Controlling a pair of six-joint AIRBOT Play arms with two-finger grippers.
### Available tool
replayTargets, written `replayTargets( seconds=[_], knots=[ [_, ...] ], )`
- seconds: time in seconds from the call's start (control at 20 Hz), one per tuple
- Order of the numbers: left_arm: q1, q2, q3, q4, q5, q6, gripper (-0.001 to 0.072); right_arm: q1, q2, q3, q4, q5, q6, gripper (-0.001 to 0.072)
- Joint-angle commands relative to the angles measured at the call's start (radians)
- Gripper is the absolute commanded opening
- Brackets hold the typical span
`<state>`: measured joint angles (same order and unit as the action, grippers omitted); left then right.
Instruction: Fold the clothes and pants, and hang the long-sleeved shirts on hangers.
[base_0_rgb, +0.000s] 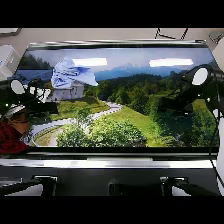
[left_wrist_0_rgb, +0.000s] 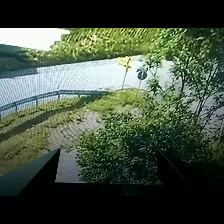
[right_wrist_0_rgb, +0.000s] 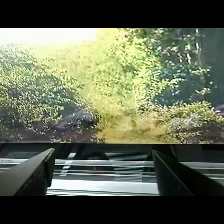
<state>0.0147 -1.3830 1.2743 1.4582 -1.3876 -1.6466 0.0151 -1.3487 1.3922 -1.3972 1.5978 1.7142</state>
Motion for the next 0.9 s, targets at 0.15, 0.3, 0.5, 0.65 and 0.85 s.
replayTargets(
  seconds=[0.15,0.3,0.5,0.65,0.85],
  knots=[
    [0.001,0.0,0.001,0.0,0.0,0.0,0.0707,0.001,0.0,0.0,0.0,0.0,0.0,0.0698],
    [0.001,0.0,0.001,0.0,0.0,0.0,0.0707,0.001,0.0,0.0,0.0,0.0,0.0,0.0698],
    [0.001,-0.001,0.001,0.0,0.0,0.0,0.0707,0.001,0.0,0.009,-0.036,-0.293,-0.193,0.0697],
    [0.0,-0.004,0.001,0.0,0.019,0.0,0.0706,0.001,0.0,0.009,-0.035,-0.635,-0.249,0.0697],
    [0.0,-0.008,0.001,-0.009,0.208,-0.008,0.0707,0.001,0.0,0.009,-0.029,-0.912,-0.248,0.0697]
  ],
)
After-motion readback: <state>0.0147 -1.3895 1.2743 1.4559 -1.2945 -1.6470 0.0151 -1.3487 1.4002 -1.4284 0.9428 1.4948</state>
